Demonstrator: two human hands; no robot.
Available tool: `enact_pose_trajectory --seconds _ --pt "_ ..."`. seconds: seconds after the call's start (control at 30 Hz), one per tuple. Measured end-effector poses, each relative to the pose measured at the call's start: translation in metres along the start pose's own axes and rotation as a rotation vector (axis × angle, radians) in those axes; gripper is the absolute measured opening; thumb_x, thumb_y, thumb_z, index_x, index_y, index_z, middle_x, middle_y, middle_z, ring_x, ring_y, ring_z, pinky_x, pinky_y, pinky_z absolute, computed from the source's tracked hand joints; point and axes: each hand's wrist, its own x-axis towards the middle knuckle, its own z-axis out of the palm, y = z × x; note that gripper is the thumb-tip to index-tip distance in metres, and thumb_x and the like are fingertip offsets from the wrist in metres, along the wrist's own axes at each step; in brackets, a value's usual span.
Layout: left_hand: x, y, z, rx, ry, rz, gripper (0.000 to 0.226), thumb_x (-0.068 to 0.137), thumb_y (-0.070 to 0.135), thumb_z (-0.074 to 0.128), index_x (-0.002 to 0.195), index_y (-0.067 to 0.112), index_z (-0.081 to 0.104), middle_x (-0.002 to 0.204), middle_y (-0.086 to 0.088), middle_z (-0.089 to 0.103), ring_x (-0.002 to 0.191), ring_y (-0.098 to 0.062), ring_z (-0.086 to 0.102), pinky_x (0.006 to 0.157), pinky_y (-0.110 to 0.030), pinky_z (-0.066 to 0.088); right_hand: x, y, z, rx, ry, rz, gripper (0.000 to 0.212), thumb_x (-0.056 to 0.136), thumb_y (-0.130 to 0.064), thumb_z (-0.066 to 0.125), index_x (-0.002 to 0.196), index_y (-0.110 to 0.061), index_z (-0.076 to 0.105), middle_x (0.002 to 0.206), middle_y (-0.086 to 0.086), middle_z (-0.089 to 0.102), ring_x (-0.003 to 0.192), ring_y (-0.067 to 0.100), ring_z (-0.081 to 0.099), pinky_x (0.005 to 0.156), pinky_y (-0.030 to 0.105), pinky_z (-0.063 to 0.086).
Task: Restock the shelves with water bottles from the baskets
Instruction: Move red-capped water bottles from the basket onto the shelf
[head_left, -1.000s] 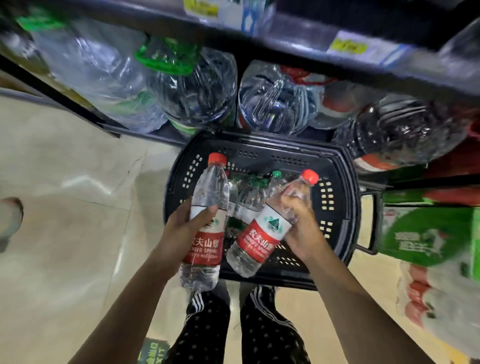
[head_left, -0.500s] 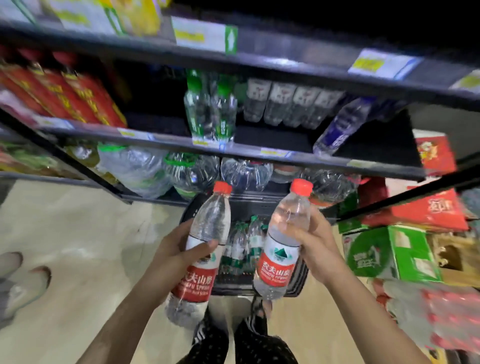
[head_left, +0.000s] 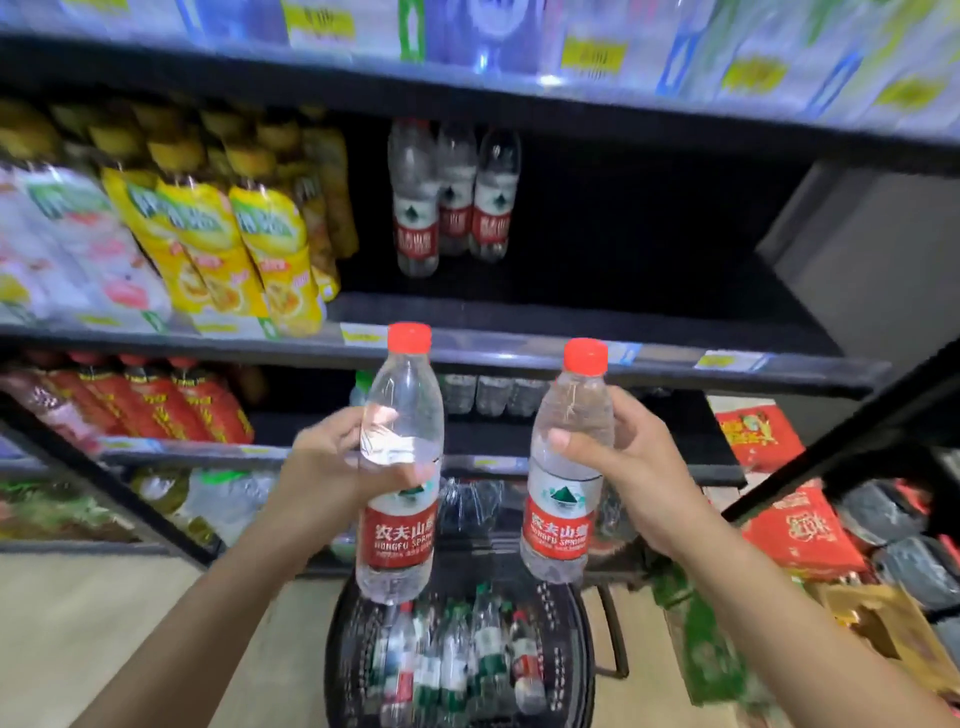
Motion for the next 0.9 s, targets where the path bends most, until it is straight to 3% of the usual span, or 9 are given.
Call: enact_pose_trajectory --seconds 0.07,0.13,0.2,0.3,0.4,0.67,0.77,0.9 --pt "0.014 0.027 -0.001 0.001 0.02 0.072 0.043 0.064 -0.002 0.084 0.099 0.017 0.067 0.084 0.009 0.076 0.077 -0.006 0.072 0.064 -0.018 0.055 0.014 -0.023 -0.007 -0.045 -0.023 -0.065 0.047 0.07 -0.023 0.083 0.112 -0.015 0.064 0.104 0.0 0.073 0.095 0.015 0.069 0.075 0.024 0.051" --pt "0.03 0.051 -0.004 0.012 0.019 0.142 0.038 0.069 0.0 0.08 0.1 0.018 0.066 0.087 0.01 0.076 0.08 -0.005 0.071 0.068 -0.019 0.055 0.031 -0.042 -0.01 -0.081 -0.043 -0.122 0.044 0.075 -0.022 0.079 0.116 -0.019 0.062 0.108 -0.003 0.071 0.1 0.014 0.067 0.079 0.025 0.051" --pt "0.046 0.07 -0.005 0.03 0.01 0.212 0.043 0.069 0.003 0.08 0.108 0.014 0.065 0.094 0.008 0.076 0.086 -0.007 0.071 0.074 -0.023 0.056 0.051 -0.056 -0.012 -0.073 -0.044 -0.168 0.044 0.074 -0.022 0.079 0.115 -0.02 0.062 0.108 -0.001 0.071 0.101 0.016 0.067 0.079 0.027 0.051" --pt "0.073 0.087 -0.004 0.078 0.051 0.336 0.051 0.066 -0.003 0.082 0.109 0.013 0.061 0.092 0.01 0.073 0.081 0.004 0.068 0.068 -0.011 0.051 0.082 -0.069 -0.013 -0.006 -0.015 -0.213 0.046 0.072 -0.019 0.074 0.115 -0.013 0.061 0.108 0.006 0.07 0.102 0.024 0.067 0.083 0.036 0.054" --pt "0.1 0.092 -0.002 0.093 0.107 0.409 0.056 0.064 -0.004 0.084 0.105 0.024 0.057 0.1 0.014 0.069 0.086 0.005 0.067 0.071 -0.01 0.05 0.11 -0.074 -0.009 -0.012 0.021 -0.281 0.049 0.072 -0.018 0.076 0.118 -0.012 0.06 0.112 0.007 0.07 0.104 0.024 0.067 0.091 0.043 0.053" --pt "0.157 0.073 0.002 0.131 0.2 0.511 0.071 0.059 0.011 0.091 0.119 0.022 0.055 0.116 0.008 0.066 0.107 -0.006 0.064 0.092 -0.026 0.05 0.158 -0.055 0.008 -0.203 0.098 -0.418 0.05 0.077 -0.017 0.08 0.122 -0.017 0.056 0.115 -0.002 0.065 0.106 0.011 0.064 0.09 0.031 0.053" --pt "0.169 0.066 0.009 0.134 0.22 0.538 0.067 0.062 0.008 0.089 0.118 0.025 0.055 0.113 0.012 0.066 0.105 0.0 0.063 0.089 -0.02 0.049 0.173 -0.044 0.011 -0.231 0.066 -0.404 0.051 0.078 -0.019 0.08 0.123 -0.021 0.057 0.116 -0.004 0.065 0.108 0.01 0.063 0.092 0.033 0.053" --pt "0.186 0.056 0.013 0.125 0.219 0.519 0.065 0.063 0.009 0.088 0.113 0.031 0.054 0.112 0.014 0.066 0.103 0.001 0.063 0.087 -0.018 0.049 0.19 -0.032 0.013 -0.281 0.021 -0.349 0.039 0.08 -0.021 0.077 0.115 -0.021 0.058 0.109 -0.005 0.068 0.098 0.005 0.065 0.085 0.025 0.054"
